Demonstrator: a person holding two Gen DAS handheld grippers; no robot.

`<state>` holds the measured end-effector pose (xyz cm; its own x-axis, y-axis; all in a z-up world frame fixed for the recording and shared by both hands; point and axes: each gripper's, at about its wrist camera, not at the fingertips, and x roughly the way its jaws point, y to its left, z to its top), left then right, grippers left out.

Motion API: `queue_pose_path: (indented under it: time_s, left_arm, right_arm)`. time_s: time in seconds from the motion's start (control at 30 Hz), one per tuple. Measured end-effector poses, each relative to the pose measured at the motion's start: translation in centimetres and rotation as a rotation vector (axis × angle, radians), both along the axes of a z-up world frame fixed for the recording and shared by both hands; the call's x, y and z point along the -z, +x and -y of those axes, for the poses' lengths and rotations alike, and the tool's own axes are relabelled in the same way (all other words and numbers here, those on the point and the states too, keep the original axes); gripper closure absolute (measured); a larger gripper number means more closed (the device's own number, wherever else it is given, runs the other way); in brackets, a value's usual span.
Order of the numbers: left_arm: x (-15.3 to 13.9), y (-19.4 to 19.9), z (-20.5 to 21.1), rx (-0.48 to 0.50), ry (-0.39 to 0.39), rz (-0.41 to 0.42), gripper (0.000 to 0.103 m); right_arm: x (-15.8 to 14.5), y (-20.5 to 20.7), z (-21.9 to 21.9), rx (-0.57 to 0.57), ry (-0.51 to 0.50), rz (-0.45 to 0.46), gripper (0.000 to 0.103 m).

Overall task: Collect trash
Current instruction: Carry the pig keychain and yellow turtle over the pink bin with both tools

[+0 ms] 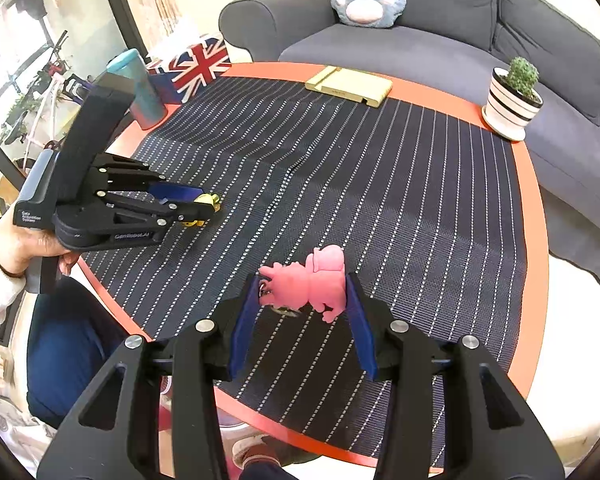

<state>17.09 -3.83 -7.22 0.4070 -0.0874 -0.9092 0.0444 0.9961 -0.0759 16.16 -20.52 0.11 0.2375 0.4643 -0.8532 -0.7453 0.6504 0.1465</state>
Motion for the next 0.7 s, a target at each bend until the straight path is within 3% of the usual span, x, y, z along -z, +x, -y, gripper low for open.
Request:
queue_pose_path:
  time_s: [0.7]
  left_arm:
    - [-7.2,-10.1,1.0,0.072,0.012,0.198,0.079]
  right_arm:
    - [-2.4,-7.9,-0.8,-0.067,0.064,0.083,0.060]
